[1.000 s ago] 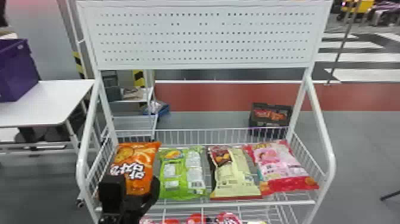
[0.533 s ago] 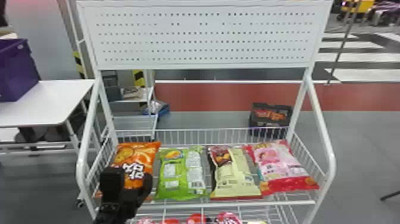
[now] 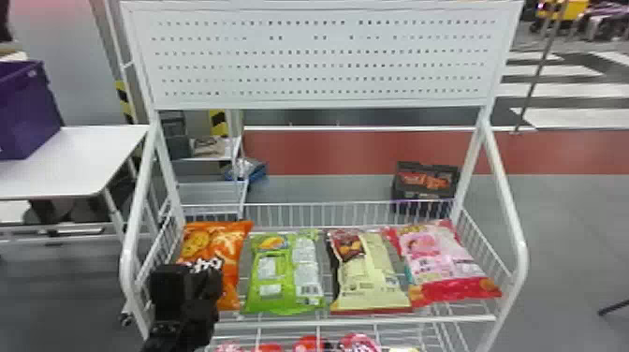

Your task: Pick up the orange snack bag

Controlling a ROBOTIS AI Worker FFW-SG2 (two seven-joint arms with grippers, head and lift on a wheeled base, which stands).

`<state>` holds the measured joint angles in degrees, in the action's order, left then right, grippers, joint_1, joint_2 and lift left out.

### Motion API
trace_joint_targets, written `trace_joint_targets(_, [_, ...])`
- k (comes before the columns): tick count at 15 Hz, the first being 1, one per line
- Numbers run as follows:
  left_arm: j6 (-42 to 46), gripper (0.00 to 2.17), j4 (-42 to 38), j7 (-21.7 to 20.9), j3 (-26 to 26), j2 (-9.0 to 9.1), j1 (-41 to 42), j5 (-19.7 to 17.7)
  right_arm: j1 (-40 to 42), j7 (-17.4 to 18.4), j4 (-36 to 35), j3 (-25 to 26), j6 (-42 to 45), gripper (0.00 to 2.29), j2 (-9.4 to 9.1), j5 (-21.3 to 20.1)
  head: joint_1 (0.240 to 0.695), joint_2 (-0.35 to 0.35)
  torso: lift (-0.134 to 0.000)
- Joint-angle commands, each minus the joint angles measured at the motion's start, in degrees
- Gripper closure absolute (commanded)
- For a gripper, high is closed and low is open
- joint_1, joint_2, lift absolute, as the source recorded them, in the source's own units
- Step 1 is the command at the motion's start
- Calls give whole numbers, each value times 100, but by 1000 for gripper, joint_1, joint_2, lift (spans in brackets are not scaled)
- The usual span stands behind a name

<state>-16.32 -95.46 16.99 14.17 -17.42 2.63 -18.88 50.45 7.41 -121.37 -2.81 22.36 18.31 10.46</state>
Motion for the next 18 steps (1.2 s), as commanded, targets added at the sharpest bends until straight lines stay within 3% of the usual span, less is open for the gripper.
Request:
trace_joint_targets(1, [1,1868,-298,32,-11,-7,97,-55,0,6,-1,0,0,171,6,9,499,0,0])
trace_joint_targets(4, [-34,1868,-816,32,-161,-16,396,-169,-9,6,8,0,18,171,24,9,499,0,0])
trace_joint_targets(11, [-263,1868,-2574,-47,-635,-253,1960,-213,-88,6,78,-9,18,171,33,53,499,0,0])
trace_joint_targets(18, [827,1868,-3356,-64,-934,-473,3437,-99,-158,6,157,-35,18,171,41,70,499,0,0])
